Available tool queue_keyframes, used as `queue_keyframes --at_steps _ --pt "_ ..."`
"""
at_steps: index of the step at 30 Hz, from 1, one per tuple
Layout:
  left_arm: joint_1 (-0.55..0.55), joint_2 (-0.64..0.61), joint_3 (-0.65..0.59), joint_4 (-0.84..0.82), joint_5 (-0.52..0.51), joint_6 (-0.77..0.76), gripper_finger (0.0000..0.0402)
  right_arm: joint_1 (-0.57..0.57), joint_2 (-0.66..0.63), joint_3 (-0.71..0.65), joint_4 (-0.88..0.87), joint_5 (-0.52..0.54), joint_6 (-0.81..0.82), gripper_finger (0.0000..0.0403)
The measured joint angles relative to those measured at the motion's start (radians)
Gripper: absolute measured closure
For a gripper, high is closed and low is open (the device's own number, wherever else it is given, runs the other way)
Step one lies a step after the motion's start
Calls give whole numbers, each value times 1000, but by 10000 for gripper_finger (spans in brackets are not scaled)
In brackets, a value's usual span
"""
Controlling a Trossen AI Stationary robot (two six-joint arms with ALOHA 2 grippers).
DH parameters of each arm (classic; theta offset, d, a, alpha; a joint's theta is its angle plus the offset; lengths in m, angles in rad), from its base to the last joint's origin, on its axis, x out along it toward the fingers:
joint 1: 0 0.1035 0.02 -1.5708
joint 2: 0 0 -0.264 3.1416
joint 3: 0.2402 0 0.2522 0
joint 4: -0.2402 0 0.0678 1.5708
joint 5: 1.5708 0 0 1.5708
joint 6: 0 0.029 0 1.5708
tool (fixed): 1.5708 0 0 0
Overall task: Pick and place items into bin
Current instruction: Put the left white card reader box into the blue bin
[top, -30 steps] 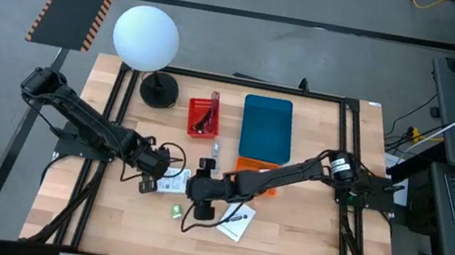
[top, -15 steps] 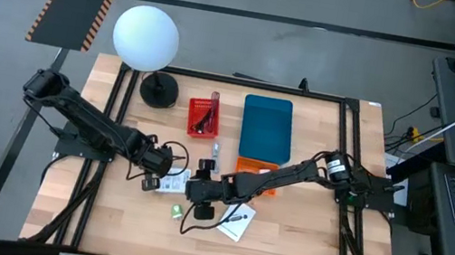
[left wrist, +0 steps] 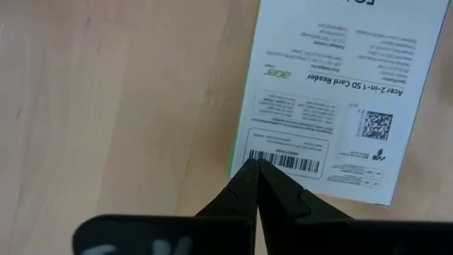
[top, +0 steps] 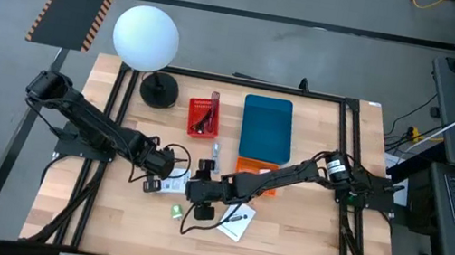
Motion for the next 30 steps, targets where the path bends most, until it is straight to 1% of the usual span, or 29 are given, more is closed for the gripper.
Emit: queue_keyframes --at_steps 8,12,16,23,27,28,30 --pt "0 0 -1 1 3 -1 400 0 0 0 0 0 1 188" --pt "1 0 -25 6 3 -13 400 0 0 0 0 -1 2 188" --pt "2 -3 -67 62 -1 -29 400 0 0 0 0 -1 1 188" --pt "2 -2 -74 95 -4 -26 400 0 0 0 0 -2 -4 188" --pt "2 -2 -75 95 -3 -28 399 15 -1 0 -3 1 -80 188" --pt "2 -2 -75 95 -2 -28 400 23 0 0 -4 13 -113 188" --pt "2 -2 -76 95 0 -29 401 44 5 0 0 73 -166 188"
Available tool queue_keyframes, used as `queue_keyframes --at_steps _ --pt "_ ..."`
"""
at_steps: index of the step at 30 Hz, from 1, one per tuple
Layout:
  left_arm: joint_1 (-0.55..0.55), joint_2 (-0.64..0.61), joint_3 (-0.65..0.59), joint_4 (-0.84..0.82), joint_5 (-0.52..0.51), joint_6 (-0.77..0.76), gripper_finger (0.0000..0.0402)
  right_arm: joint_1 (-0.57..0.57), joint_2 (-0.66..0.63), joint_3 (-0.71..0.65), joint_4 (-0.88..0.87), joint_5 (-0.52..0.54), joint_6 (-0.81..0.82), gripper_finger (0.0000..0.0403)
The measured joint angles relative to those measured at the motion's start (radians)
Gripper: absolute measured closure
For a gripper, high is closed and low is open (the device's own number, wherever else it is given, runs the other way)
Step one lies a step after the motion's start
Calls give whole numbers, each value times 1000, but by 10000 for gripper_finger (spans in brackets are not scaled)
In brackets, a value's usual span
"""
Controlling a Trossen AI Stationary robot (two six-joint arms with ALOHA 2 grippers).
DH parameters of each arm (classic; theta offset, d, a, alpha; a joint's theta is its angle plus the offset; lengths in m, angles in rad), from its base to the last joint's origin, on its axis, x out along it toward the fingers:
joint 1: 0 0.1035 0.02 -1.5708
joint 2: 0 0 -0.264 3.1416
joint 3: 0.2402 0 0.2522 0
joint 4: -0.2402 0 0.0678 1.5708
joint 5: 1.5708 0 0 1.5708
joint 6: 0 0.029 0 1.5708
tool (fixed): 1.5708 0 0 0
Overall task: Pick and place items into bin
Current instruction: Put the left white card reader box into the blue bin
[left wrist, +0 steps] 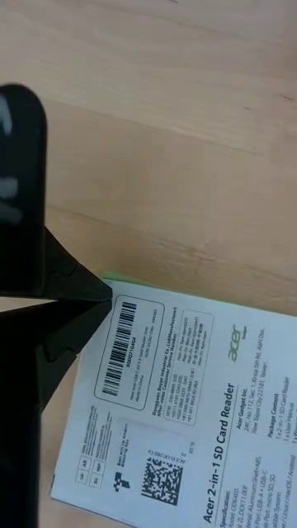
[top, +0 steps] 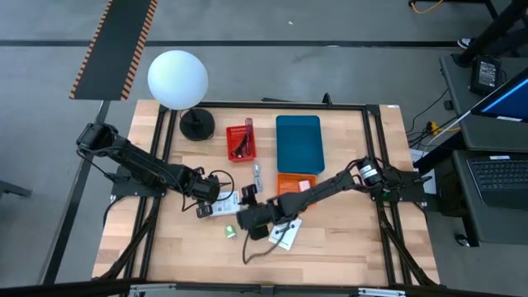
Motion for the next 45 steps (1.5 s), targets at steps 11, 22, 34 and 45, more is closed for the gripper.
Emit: queue_keyframes --at_steps 11,22,34,45 --pt "0 2 -2 38 12 -7 400 11 37 -1 1 47 88 188" --pt "0 2 -2 45 35 -17 399 0 98 0 35 132 3 188" --pt "0 2 -2 62 54 -9 400 -1 100 0 113 154 -72 188" --pt "0 2 -3 81 55 13 398 3 100 -1 127 151 -122 283"
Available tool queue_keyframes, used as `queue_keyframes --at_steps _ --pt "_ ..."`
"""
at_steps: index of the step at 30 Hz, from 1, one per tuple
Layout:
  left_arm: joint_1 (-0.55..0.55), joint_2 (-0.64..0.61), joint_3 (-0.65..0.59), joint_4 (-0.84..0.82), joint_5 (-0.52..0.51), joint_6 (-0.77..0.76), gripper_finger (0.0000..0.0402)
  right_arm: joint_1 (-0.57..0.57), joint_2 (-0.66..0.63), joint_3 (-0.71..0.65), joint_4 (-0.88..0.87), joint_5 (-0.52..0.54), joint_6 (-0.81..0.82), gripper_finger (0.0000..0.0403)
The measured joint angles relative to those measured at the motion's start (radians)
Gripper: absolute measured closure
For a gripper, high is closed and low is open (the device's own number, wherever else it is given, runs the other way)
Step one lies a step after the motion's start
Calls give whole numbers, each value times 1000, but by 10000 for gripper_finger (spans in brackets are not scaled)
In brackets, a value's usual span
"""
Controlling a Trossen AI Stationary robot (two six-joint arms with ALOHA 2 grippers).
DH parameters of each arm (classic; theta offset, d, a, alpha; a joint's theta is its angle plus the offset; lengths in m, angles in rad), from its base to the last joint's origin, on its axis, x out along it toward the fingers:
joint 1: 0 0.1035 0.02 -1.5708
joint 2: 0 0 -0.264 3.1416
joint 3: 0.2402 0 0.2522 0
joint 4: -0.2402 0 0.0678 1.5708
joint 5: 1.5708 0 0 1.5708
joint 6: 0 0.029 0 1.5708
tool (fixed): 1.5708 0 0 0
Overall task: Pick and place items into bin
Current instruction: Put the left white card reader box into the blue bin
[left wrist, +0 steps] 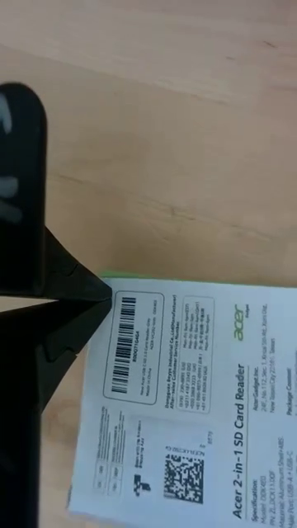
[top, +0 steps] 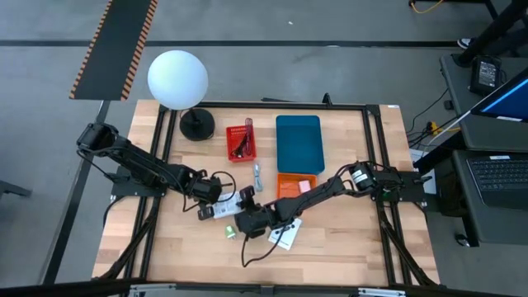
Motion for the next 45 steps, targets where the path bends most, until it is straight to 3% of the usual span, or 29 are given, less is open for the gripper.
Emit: queue_keyframes --at_steps 6,8,24,33,40,45 --pt "0 0 -1 20 1 31 398 1 -6 0 -1 27 -4 377" --pt "0 -1 -1 19 1 32 398 0 -8 0 -1 31 -6 389" --pt "0 -151 2 36 -61 147 398 6 -36 2 -106 92 -42 390" --pt "-4 -233 3 43 -269 196 398 -9 -153 -1 -342 93 102 390" --pt "-5 -227 3 144 -330 327 398 -26 -259 0 -452 93 186 390" --pt "-12 -228 -34 319 -361 475 398 -35 -330 -39 -492 93 269 390"
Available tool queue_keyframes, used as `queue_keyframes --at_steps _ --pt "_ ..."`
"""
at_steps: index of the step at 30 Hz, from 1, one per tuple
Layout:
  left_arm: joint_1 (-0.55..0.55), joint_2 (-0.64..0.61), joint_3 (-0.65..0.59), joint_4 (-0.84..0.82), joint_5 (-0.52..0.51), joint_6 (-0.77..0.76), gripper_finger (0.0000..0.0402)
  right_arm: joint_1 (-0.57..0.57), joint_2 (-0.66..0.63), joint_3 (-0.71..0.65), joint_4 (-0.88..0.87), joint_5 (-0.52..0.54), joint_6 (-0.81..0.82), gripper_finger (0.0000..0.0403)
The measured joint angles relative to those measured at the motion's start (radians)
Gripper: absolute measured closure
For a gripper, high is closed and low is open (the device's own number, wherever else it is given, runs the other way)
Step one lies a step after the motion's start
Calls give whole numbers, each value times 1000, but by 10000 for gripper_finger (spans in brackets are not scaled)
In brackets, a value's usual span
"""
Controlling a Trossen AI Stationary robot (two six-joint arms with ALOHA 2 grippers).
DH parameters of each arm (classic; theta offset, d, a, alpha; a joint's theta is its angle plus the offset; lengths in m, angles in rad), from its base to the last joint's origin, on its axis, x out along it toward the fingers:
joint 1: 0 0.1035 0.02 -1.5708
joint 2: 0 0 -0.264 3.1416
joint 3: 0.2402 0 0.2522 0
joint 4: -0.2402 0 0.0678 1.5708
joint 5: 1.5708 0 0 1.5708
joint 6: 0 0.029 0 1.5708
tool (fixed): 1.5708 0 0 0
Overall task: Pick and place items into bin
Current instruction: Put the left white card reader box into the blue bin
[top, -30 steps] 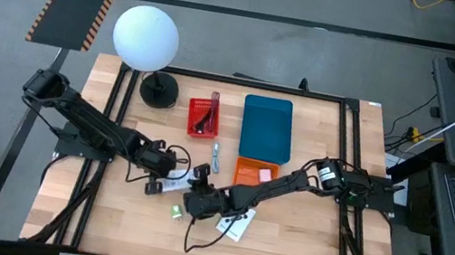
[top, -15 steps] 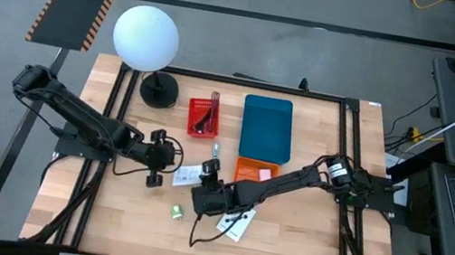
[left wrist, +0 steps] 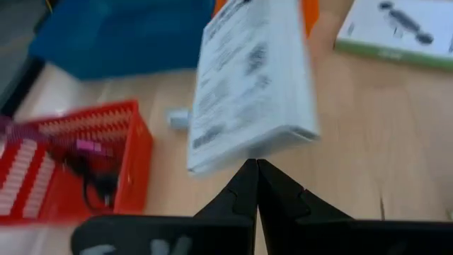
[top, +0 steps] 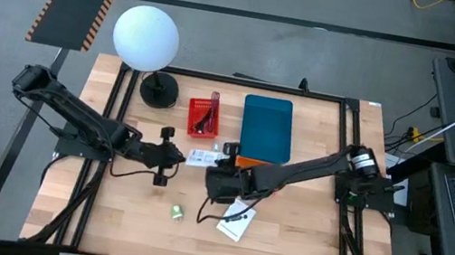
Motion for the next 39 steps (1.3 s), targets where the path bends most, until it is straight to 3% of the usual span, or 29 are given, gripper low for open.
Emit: queue_keyframes --at_steps 9,16,29,39 --pt "2 -3 -118 326 67 104 398 -2 -195 -296 259 11 69 390" --pt "5 -3 -122 418 149 247 398 -50 -374 -496 479 -9 92 390" --pt "164 -2 -122 503 393 279 398 -168 -592 -738 580 -72 274 390" --pt "188 -2 -122 505 396 266 398 -278 -662 -745 423 -125 444 390"
